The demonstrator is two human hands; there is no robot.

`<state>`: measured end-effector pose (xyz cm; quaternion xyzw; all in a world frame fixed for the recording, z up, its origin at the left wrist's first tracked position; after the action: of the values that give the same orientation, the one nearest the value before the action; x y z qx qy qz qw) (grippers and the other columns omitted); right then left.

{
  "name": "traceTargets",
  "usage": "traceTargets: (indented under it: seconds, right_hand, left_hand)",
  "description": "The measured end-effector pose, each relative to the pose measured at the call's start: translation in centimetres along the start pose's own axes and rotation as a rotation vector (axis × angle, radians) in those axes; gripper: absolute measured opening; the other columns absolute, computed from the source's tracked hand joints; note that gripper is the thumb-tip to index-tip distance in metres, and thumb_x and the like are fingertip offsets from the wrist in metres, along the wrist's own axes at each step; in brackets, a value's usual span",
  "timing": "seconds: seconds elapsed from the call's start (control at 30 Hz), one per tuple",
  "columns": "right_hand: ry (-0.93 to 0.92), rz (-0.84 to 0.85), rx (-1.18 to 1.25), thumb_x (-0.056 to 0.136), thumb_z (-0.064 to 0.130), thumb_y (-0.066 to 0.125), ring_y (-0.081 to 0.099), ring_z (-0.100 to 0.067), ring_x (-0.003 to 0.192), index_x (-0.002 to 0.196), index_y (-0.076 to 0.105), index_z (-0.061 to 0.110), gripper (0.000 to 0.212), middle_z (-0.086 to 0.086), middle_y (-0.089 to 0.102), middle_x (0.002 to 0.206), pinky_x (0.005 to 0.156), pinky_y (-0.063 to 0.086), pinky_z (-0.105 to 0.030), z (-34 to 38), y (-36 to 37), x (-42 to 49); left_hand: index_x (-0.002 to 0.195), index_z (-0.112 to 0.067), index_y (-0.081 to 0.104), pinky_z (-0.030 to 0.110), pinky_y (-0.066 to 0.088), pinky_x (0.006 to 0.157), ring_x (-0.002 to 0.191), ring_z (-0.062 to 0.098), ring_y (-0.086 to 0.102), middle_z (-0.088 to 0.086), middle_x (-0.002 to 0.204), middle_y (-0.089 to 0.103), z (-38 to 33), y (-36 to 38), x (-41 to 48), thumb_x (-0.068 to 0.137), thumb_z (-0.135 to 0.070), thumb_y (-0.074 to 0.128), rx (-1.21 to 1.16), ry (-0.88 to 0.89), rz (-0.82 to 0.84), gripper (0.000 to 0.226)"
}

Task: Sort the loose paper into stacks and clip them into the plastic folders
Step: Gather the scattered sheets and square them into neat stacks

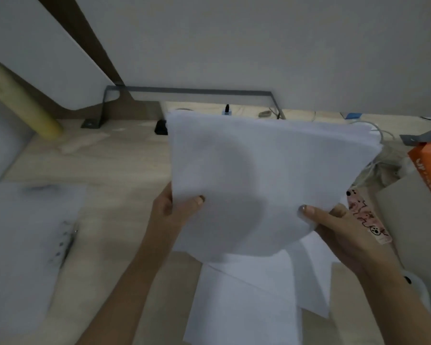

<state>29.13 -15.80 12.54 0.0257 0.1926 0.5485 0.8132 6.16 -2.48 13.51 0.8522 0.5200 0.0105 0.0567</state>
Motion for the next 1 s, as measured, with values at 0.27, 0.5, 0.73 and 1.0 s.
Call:
traceTargets:
  seconds: [0.27, 0.5, 0.73, 1.0]
  right_hand:
    - [0.021, 0.031, -0.144, 0.054, 0.027, 0.087, 0.069, -0.014, 0.094, 0.091, 0.075, 0.032, 0.039, 0.004, 0.075, 0.099, 0.071, 0.055, -0.018, -2.1, 5.6, 2.3]
    - [-0.039, -0.021, -0.141, 0.063, 0.003, 0.074, 0.07, -0.005, 0.084, 0.099, 0.064, 0.027, 0.044, 0.012, 0.075, 0.091, 0.066, 0.055, -0.015, -2.6, 6.3, 2.3]
    - [0.039, -0.067, -0.183, 0.068, 0.009, 0.07, 0.069, -0.005, 0.088, 0.096, 0.065, 0.027, 0.034, 0.014, 0.075, 0.09, 0.067, 0.053, -0.012, -5.0, 6.0, 2.5]
    - [-0.077, -0.106, -0.161, 0.072, 0.017, 0.069, 0.066, -0.003, 0.097, 0.105, 0.065, 0.021, 0.033, 0.012, 0.073, 0.101, 0.081, 0.053, -0.016, -3.1, 5.1, 2.0]
  left_hand:
    - [0.096, -0.012, 0.063, 0.018, 0.052, 0.07, 0.081, 0.005, 0.065, -0.013, 0.08, 0.071, 3.4, -4.7, -0.4, 0.053, -0.033, 0.061, 0.06, -0.065, -0.106, 0.048]
    - [0.098, -0.012, 0.062, 0.015, 0.05, 0.068, 0.079, 0.001, 0.064, -0.012, 0.081, 0.071, 4.2, -5.5, -0.7, 0.055, -0.029, 0.061, 0.06, -0.091, -0.102, 0.046]
    - [0.091, -0.017, 0.062, 0.01, 0.048, 0.066, 0.076, 0.0, 0.062, -0.003, 0.085, 0.066, 5.6, -5.1, -0.4, 0.056, -0.02, 0.062, 0.061, -0.208, -0.109, 0.036]
    - [0.107, -0.014, 0.06, 0.018, 0.052, 0.073, 0.087, 0.006, 0.064, -0.004, 0.094, 0.068, 3.6, -5.6, 0.1, 0.052, -0.037, 0.062, 0.056, -0.108, -0.041, 0.059]
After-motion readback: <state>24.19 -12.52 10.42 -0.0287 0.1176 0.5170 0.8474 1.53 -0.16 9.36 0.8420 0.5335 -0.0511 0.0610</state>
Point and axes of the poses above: each hand's wrist, its own x-axis towards the middle knuckle, its own y-axis out of the palm, z = x × y, the point moved 2 cm from there along x, towards the middle knuckle
